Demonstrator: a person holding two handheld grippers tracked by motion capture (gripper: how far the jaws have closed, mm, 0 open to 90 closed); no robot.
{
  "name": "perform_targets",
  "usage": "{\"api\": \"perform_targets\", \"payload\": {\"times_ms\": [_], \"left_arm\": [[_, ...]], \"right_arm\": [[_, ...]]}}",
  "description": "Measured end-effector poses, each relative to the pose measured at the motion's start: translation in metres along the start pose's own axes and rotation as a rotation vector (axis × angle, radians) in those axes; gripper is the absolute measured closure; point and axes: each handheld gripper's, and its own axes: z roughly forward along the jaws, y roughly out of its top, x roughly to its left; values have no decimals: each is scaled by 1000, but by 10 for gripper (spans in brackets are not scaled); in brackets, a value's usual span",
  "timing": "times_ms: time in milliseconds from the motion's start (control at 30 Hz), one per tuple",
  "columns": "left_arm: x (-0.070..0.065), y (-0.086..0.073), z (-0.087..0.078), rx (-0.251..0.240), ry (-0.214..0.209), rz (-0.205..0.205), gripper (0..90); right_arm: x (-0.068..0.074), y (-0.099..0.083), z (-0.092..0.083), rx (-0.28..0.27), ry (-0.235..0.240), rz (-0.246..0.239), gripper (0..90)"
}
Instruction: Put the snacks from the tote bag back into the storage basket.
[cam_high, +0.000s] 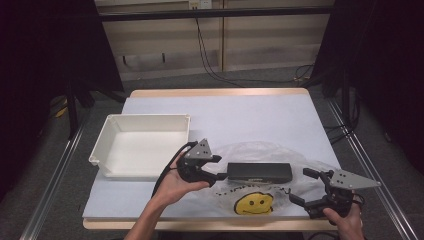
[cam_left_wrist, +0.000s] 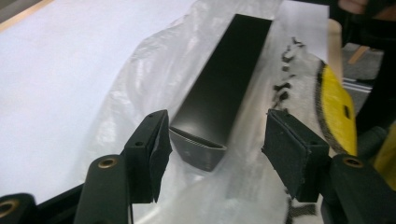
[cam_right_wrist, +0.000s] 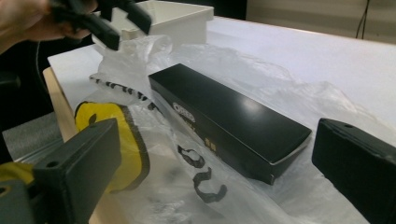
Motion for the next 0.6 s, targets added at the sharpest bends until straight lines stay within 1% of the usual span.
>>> {"api": "perform_targets", "payload": {"times_ms": [33,100,133,167,200,233,267,300,333,367,400,433,467,500,567,600], "left_arm": [[1,3,1,13,-5,4,405],[3,7,4,27,5,12,401],[5,10,6,36,-8,16,394],[7,11,7,44,-8,20,394],[9,13,9,56,-9,22,394],[13,15,11,81,-14,38,394],[15,16,13,82,-16,29,394],[17,17,16,95,-26,30,394],[19,18,18,108,-22,40,394],[20,19,21,114,-20,40,394],[22,20,23,110,-23,38,394],[23,20,23,97,-14,42,394],[24,21,24,96,-21,35,394],[25,22,26,100,-42,35,392],[25,23,31,118,-47,48,389],[25,24,33,124,-73,60,396]], "right_arm": [[1,0,0,-7,2,-1,3],[1,1,-1,-18,-13,3,13],[1,1,-1,-17,-26,13,6],[1,0,-1,-30,-30,2,6],[1,-1,-1,-23,-23,-4,9],[2,-3,-1,-18,-23,-7,13],[4,-6,-2,-32,-32,-16,14],[6,-7,-2,-36,-41,-29,14],[9,-8,-3,-40,-54,-42,14],[10,-9,-3,-54,-59,-65,13],[12,-10,-3,-78,-76,-63,12],[12,-10,-4,-86,-81,-60,10],[12,-10,-4,-92,-82,-59,10],[12,-10,-4,-94,-82,-55,9],[11,-11,-4,-93,-93,-67,9],[11,-11,-4,-89,-93,-65,9]]}}
